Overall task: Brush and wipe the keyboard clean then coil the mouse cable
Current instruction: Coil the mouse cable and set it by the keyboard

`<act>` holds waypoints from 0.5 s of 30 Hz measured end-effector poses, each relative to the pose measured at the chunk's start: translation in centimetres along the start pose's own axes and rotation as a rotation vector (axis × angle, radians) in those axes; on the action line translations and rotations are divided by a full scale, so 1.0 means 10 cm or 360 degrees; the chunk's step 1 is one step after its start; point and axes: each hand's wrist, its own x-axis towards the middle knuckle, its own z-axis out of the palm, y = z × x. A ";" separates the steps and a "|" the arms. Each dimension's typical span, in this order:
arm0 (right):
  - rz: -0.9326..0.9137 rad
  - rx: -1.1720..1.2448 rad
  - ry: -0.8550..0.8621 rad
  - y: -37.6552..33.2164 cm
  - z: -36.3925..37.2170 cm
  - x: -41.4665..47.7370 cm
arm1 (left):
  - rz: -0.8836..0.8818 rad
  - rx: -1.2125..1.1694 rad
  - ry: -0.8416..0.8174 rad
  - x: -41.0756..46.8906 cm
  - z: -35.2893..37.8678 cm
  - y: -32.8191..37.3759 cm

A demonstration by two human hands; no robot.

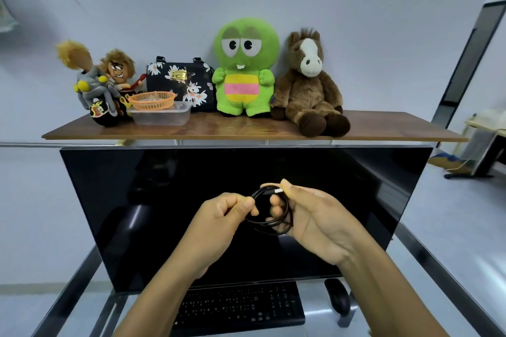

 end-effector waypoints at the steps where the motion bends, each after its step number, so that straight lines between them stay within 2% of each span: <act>1: -0.0030 0.0034 -0.0011 0.01 -0.03 -0.01 | -0.0016 0.0050 -0.0031 0.01 -0.01 -0.02; 5: -0.0134 -0.0196 0.0168 0.11 -0.21 -0.03 | -0.0188 -0.0025 -0.0234 0.05 0.04 -0.13; 7: -0.0140 -0.0445 0.0304 0.18 -0.31 -0.07 | -0.0314 -0.0222 -0.0172 0.06 0.16 -0.24; 12: -0.0102 -0.1386 0.0659 0.49 -0.69 -0.18 | -0.0796 -0.0811 0.0070 0.03 0.76 -0.66; 15: 0.0073 -0.1259 0.0796 0.80 -1.09 -0.21 | -0.1031 -0.0938 0.0139 -0.03 1.20 -0.93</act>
